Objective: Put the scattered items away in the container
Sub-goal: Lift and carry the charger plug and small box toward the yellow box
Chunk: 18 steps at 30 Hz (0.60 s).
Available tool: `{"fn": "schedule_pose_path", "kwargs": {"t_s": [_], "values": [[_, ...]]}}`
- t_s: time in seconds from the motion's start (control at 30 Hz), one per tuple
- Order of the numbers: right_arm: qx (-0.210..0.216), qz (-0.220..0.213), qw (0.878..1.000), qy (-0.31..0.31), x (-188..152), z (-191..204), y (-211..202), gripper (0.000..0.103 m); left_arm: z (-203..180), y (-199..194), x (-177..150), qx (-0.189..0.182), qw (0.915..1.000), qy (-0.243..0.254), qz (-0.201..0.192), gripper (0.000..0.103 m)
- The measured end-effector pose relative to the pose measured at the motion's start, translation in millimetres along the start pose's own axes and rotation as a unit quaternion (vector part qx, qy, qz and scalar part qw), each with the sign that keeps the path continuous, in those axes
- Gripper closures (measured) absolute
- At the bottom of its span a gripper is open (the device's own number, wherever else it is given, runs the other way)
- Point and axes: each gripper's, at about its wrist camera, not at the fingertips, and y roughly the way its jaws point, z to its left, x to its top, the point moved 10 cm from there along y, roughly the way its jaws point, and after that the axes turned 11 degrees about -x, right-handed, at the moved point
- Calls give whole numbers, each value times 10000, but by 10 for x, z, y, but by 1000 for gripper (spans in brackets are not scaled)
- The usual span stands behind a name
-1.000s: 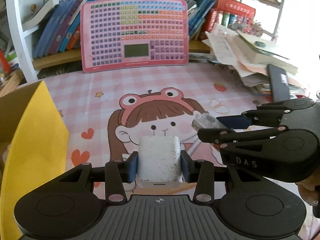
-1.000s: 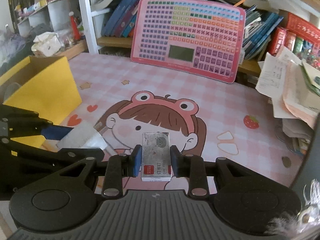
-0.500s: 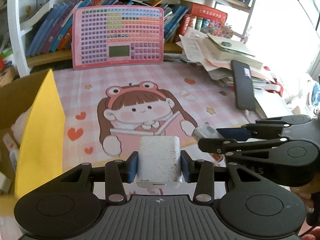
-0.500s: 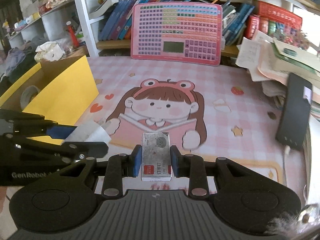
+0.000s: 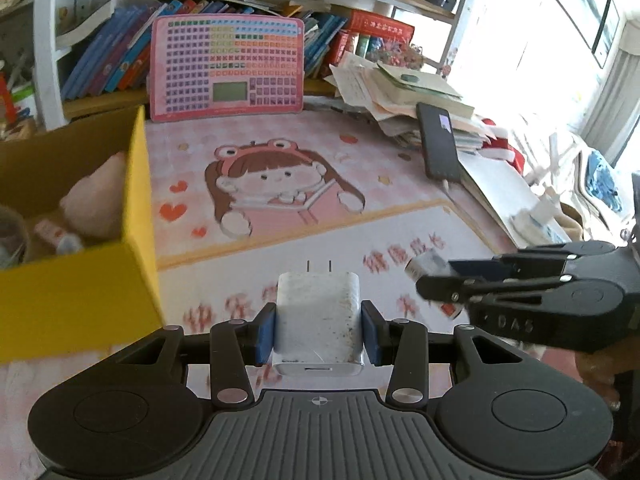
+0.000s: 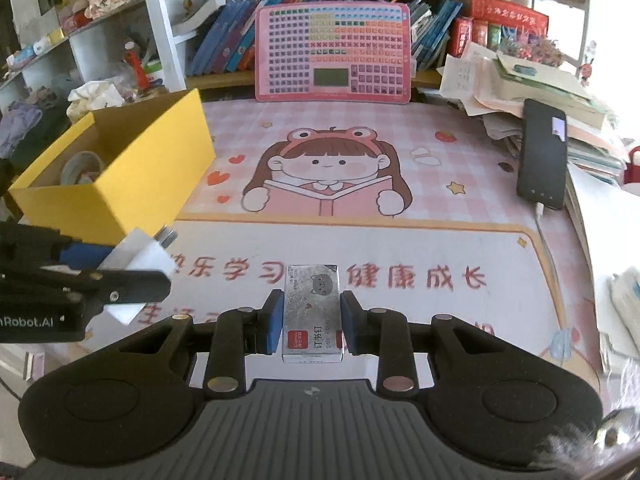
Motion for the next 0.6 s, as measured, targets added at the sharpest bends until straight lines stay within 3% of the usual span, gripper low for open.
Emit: {"fn": "schedule_pose_path", "kwargs": {"t_s": [0.6], "values": [[167, -92, 9997, -174, -492, 972, -645, 75, 251, -900, -683, 134, 9998, -97, -118, 62]]}}
